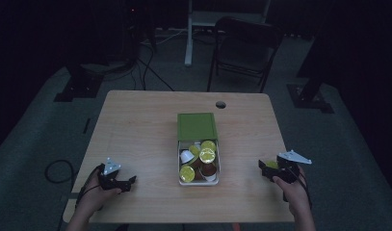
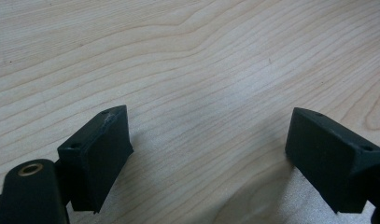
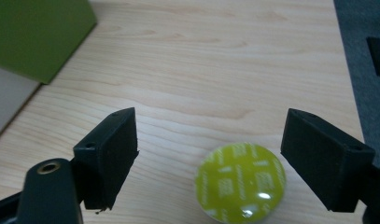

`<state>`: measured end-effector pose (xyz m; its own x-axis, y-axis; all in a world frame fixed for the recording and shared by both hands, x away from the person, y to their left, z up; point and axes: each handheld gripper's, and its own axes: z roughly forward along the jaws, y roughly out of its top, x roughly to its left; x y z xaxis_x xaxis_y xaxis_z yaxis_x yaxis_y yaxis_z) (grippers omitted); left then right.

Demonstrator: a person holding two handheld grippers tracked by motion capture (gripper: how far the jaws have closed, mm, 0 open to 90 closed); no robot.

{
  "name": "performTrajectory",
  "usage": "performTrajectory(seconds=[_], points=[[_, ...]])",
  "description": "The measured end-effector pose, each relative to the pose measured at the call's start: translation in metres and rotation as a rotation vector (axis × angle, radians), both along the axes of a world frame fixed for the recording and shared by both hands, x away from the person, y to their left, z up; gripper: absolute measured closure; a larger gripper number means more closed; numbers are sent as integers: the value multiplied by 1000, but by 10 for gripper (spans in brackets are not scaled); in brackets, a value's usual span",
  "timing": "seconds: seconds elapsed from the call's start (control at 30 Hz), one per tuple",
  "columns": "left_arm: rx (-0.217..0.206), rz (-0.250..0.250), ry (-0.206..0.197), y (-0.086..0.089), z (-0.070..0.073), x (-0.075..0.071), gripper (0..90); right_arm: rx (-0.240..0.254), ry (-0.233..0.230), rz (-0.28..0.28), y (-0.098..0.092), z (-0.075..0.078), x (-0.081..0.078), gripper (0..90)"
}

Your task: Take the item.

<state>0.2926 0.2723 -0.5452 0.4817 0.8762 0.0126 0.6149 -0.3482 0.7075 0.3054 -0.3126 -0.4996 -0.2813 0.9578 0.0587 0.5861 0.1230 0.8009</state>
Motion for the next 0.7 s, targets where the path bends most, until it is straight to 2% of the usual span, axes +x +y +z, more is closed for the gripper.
performTrajectory(seconds=[0.03, 0.07, 0.13, 0.23, 0.3, 0.7], points=[[0, 0, 0, 0, 0, 0, 144, 4, -4, 22, 2, 2, 0, 174], [0, 0, 0, 0, 0, 0, 144, 9, -8, 50, 7, 4, 0, 134], [0, 0, 0, 0, 0, 0, 144, 25, -13, 67, 11, 6, 0, 132], [0, 0, 1, 0, 0, 0, 144, 10, -11, 111, 16, 8, 0, 128], [0, 0, 1, 0, 0, 0, 144, 30, -11, 120, 20, 7, 0, 132], [0, -1, 0, 0, 0, 0, 144, -10, 3, 263, 46, 2, 1, 134]])
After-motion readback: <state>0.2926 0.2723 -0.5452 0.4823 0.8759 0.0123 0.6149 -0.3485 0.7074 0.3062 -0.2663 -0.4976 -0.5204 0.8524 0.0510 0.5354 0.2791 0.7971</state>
